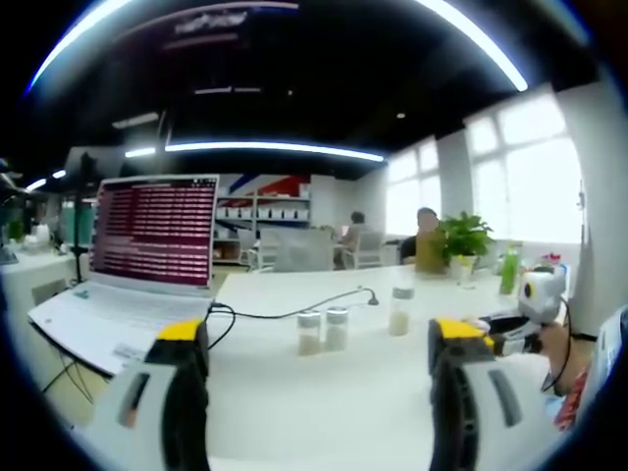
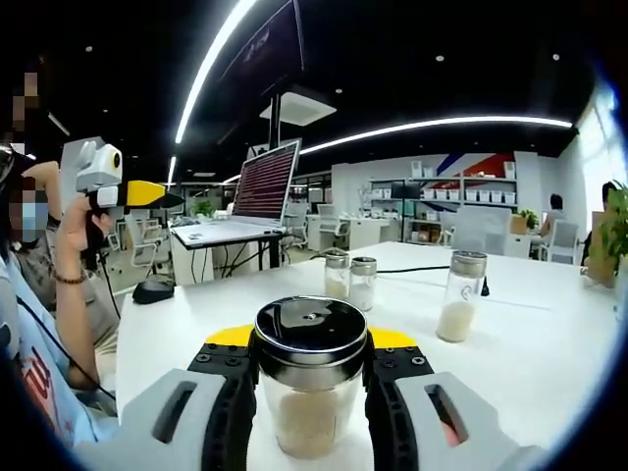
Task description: Rotate the seasoning bottle until the label or dispensing opening points toward the visible target arrow and the bottle remains upright within the marked orientation range
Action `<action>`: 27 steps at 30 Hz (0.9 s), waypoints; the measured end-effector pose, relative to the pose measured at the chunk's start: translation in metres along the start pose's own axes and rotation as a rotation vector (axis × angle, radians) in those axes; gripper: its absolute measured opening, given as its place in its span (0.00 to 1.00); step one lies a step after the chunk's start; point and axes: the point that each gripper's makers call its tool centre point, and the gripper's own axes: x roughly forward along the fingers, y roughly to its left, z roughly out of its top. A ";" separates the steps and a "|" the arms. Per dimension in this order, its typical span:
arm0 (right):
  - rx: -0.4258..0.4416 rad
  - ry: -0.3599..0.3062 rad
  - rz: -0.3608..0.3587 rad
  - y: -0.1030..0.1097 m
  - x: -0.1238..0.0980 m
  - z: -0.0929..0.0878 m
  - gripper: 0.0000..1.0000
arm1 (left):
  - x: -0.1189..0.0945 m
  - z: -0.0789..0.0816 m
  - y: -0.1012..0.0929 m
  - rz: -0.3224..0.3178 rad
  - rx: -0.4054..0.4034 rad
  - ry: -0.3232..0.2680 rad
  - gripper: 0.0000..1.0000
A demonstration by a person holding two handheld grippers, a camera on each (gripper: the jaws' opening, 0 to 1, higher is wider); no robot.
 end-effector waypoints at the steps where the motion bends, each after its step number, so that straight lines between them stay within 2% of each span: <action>1: 0.001 0.000 -0.003 0.000 0.000 0.000 0.41 | 0.000 0.000 0.000 0.000 0.000 0.000 0.98; 24: 0.000 0.010 -0.023 0.001 0.000 -0.001 0.42 | 0.001 -0.001 0.000 0.000 0.000 0.000 0.98; 25: 0.004 0.015 -0.020 0.001 -0.001 -0.001 0.43 | 0.000 -0.001 0.000 0.000 0.000 0.000 0.98; 27: 0.033 0.006 -0.011 0.004 -0.001 0.001 0.53 | 0.000 -0.001 0.000 0.001 -0.001 -0.001 0.98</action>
